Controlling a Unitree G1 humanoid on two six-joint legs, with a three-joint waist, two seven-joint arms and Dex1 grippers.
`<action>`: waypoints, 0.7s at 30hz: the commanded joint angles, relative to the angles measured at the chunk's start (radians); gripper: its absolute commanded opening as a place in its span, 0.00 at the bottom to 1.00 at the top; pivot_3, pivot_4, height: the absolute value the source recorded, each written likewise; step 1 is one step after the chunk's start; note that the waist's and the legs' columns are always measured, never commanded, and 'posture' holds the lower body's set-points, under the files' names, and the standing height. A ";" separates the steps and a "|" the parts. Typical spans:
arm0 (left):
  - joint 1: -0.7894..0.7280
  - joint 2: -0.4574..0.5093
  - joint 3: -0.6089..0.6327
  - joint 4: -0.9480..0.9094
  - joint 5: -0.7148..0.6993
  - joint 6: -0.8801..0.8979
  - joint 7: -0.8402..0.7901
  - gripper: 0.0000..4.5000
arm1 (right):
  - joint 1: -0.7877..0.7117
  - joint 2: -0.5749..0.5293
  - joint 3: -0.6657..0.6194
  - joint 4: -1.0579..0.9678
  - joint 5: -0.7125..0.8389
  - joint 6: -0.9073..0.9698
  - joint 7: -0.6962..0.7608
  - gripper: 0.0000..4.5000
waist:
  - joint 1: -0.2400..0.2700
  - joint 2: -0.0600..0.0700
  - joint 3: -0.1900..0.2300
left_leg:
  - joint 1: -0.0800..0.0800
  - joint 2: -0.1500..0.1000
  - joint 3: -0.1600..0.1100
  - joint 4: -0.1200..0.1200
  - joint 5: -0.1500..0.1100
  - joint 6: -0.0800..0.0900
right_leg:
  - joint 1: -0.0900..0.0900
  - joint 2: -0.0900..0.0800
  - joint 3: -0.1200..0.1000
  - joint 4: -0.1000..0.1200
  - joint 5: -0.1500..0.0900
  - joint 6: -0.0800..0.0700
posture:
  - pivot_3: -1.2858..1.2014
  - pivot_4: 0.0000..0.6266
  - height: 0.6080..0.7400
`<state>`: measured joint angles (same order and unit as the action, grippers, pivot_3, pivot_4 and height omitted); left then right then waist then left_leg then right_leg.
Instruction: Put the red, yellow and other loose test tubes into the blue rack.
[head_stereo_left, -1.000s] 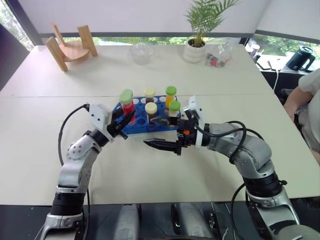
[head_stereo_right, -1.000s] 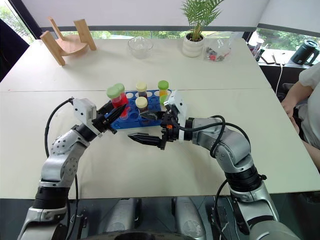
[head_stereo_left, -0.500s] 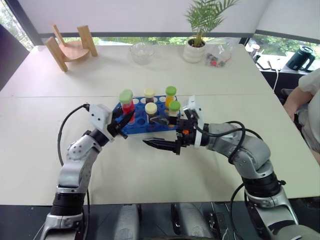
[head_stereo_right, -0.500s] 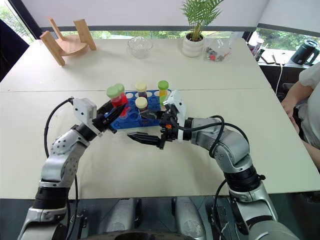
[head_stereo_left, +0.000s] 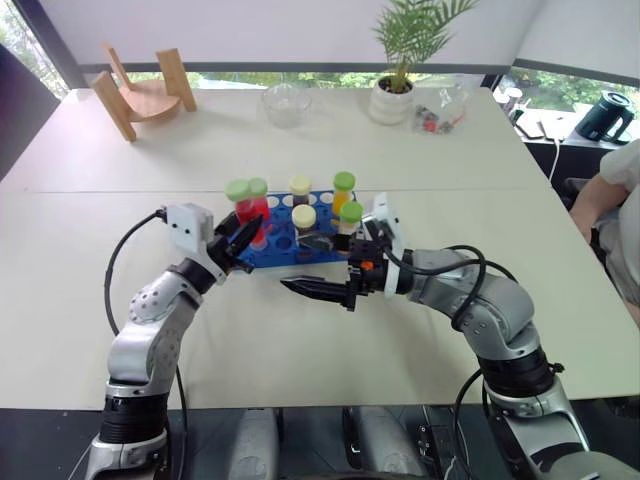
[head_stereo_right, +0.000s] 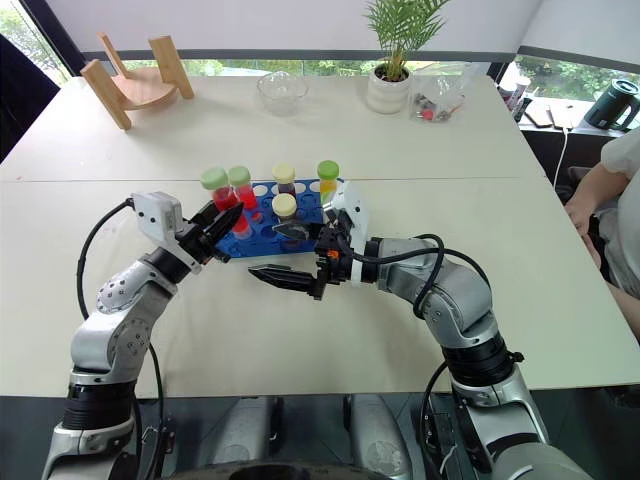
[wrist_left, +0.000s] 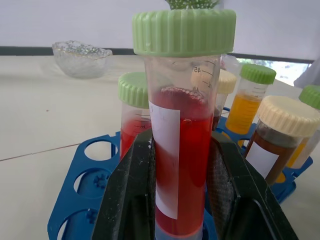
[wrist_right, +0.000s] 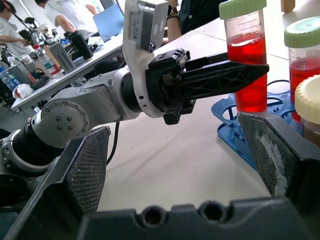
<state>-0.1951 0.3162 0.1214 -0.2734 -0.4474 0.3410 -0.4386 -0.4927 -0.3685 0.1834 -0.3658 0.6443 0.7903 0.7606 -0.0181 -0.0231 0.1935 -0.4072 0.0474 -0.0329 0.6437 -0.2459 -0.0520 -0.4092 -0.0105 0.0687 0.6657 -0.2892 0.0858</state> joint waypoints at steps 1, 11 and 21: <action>-0.014 -0.002 -0.008 -0.041 -0.006 0.009 0.004 0.18 | -0.002 0.011 -0.002 -0.009 0.003 -0.023 0.005 1.00 | 0.000 0.000 0.000 | 0.000 0.000 0.000 0.000 0.000 0.000 | 0.000 0.000 0.000 0.000 0.000 0.000 | 0.52 0.24 1.00; -0.030 0.008 -0.004 -0.084 0.002 0.029 0.022 0.18 | 0.001 0.013 -0.001 -0.007 0.003 -0.022 0.007 1.00 | 0.000 0.000 0.000 | 0.000 0.000 0.000 0.000 0.000 0.000 | 0.000 0.000 0.000 0.000 0.000 0.000 | 0.52 0.24 1.00; 0.012 0.005 -0.036 -0.037 0.040 -0.005 -0.003 0.18 | -0.003 0.021 0.002 -0.001 -0.002 -0.027 0.006 1.00 | 0.000 0.000 0.000 | 0.000 0.000 0.000 0.000 0.000 0.000 | 0.000 0.000 0.000 0.000 0.000 0.000 | 0.52 0.24 1.00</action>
<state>-0.1898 0.3202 0.0904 -0.3074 -0.4219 0.3646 -0.4339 -0.4913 -0.3561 0.1891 -0.3546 0.6373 0.7885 0.7620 -0.0184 -0.0231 0.1936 -0.4074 0.0474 -0.0329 0.6436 -0.2459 -0.0520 -0.4095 -0.0105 0.0687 0.6655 -0.2891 0.0858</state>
